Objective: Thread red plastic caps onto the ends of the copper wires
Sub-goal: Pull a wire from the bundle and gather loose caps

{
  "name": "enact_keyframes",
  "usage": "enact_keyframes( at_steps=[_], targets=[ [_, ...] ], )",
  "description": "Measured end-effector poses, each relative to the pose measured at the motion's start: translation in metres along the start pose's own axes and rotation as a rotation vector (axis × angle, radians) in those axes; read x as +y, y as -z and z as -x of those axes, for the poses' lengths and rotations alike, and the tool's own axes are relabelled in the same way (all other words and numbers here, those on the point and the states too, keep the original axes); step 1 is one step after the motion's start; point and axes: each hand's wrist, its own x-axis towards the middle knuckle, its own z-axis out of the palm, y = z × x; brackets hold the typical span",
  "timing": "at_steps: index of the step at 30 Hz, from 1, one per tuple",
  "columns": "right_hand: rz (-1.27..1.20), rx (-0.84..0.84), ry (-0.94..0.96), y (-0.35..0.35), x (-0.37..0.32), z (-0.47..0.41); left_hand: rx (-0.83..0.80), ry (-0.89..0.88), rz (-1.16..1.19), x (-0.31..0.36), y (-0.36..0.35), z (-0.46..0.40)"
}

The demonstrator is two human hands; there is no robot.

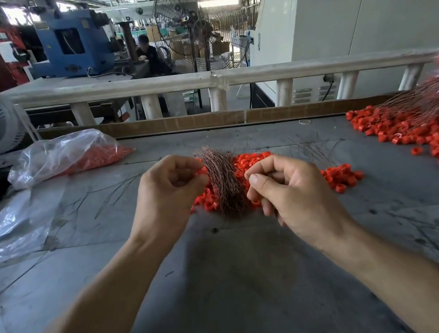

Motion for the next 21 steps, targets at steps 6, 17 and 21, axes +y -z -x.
enact_keyframes(
  at_steps=[6,17,21],
  targets=[
    [-0.002,-0.013,0.03,0.001,-0.003,0.001,-0.175,-0.023,0.188,0.008,-0.008,0.012],
    [0.039,-0.035,0.127,-0.002,-0.002,0.002,-0.209,0.025,0.303,0.01,-0.016,0.018],
    [0.048,-0.039,0.144,-0.001,-0.002,0.003,-0.246,0.0,0.321,0.011,-0.016,0.02]
  ],
)
